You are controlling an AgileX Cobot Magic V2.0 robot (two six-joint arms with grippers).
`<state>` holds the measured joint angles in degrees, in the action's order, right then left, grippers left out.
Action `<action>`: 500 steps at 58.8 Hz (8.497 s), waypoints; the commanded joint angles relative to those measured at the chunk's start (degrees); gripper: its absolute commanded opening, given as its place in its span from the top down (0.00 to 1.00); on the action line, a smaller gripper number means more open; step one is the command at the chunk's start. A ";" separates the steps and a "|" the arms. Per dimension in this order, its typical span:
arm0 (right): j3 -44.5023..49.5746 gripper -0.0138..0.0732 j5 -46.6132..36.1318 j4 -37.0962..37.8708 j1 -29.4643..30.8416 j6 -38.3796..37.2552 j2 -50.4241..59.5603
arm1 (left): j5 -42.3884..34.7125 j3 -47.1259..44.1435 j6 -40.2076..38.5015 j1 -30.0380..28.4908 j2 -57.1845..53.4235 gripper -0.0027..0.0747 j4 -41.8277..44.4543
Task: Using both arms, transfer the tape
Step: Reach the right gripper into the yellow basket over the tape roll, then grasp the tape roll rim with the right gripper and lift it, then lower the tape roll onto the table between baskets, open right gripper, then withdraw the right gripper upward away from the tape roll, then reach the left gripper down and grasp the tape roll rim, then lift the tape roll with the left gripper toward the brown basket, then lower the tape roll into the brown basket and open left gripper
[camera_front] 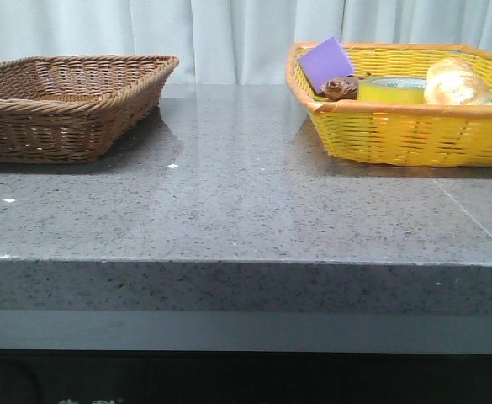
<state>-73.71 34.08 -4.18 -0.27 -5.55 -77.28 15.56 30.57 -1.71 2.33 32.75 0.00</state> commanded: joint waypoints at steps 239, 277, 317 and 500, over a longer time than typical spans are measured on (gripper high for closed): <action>-2.72 0.95 -11.38 -4.41 -32.15 7.17 4.75 | -4.72 2.03 -0.42 0.15 0.37 0.17 0.00; 33.84 0.95 -21.11 -2.46 -10.08 7.12 43.44 | -4.72 2.03 -0.42 0.15 0.37 0.17 0.00; 52.80 0.95 -29.39 -2.46 -10.08 7.12 63.49 | 17.99 10.46 1.71 8.70 9.67 0.17 -2.65; 52.80 0.95 -28.60 -2.46 -10.08 7.12 63.49 | 3.78 45.72 0.80 5.86 59.27 0.93 -4.26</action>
<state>-19.48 9.66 -6.93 -10.64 1.42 -13.36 25.38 74.04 0.00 8.23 93.10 -3.26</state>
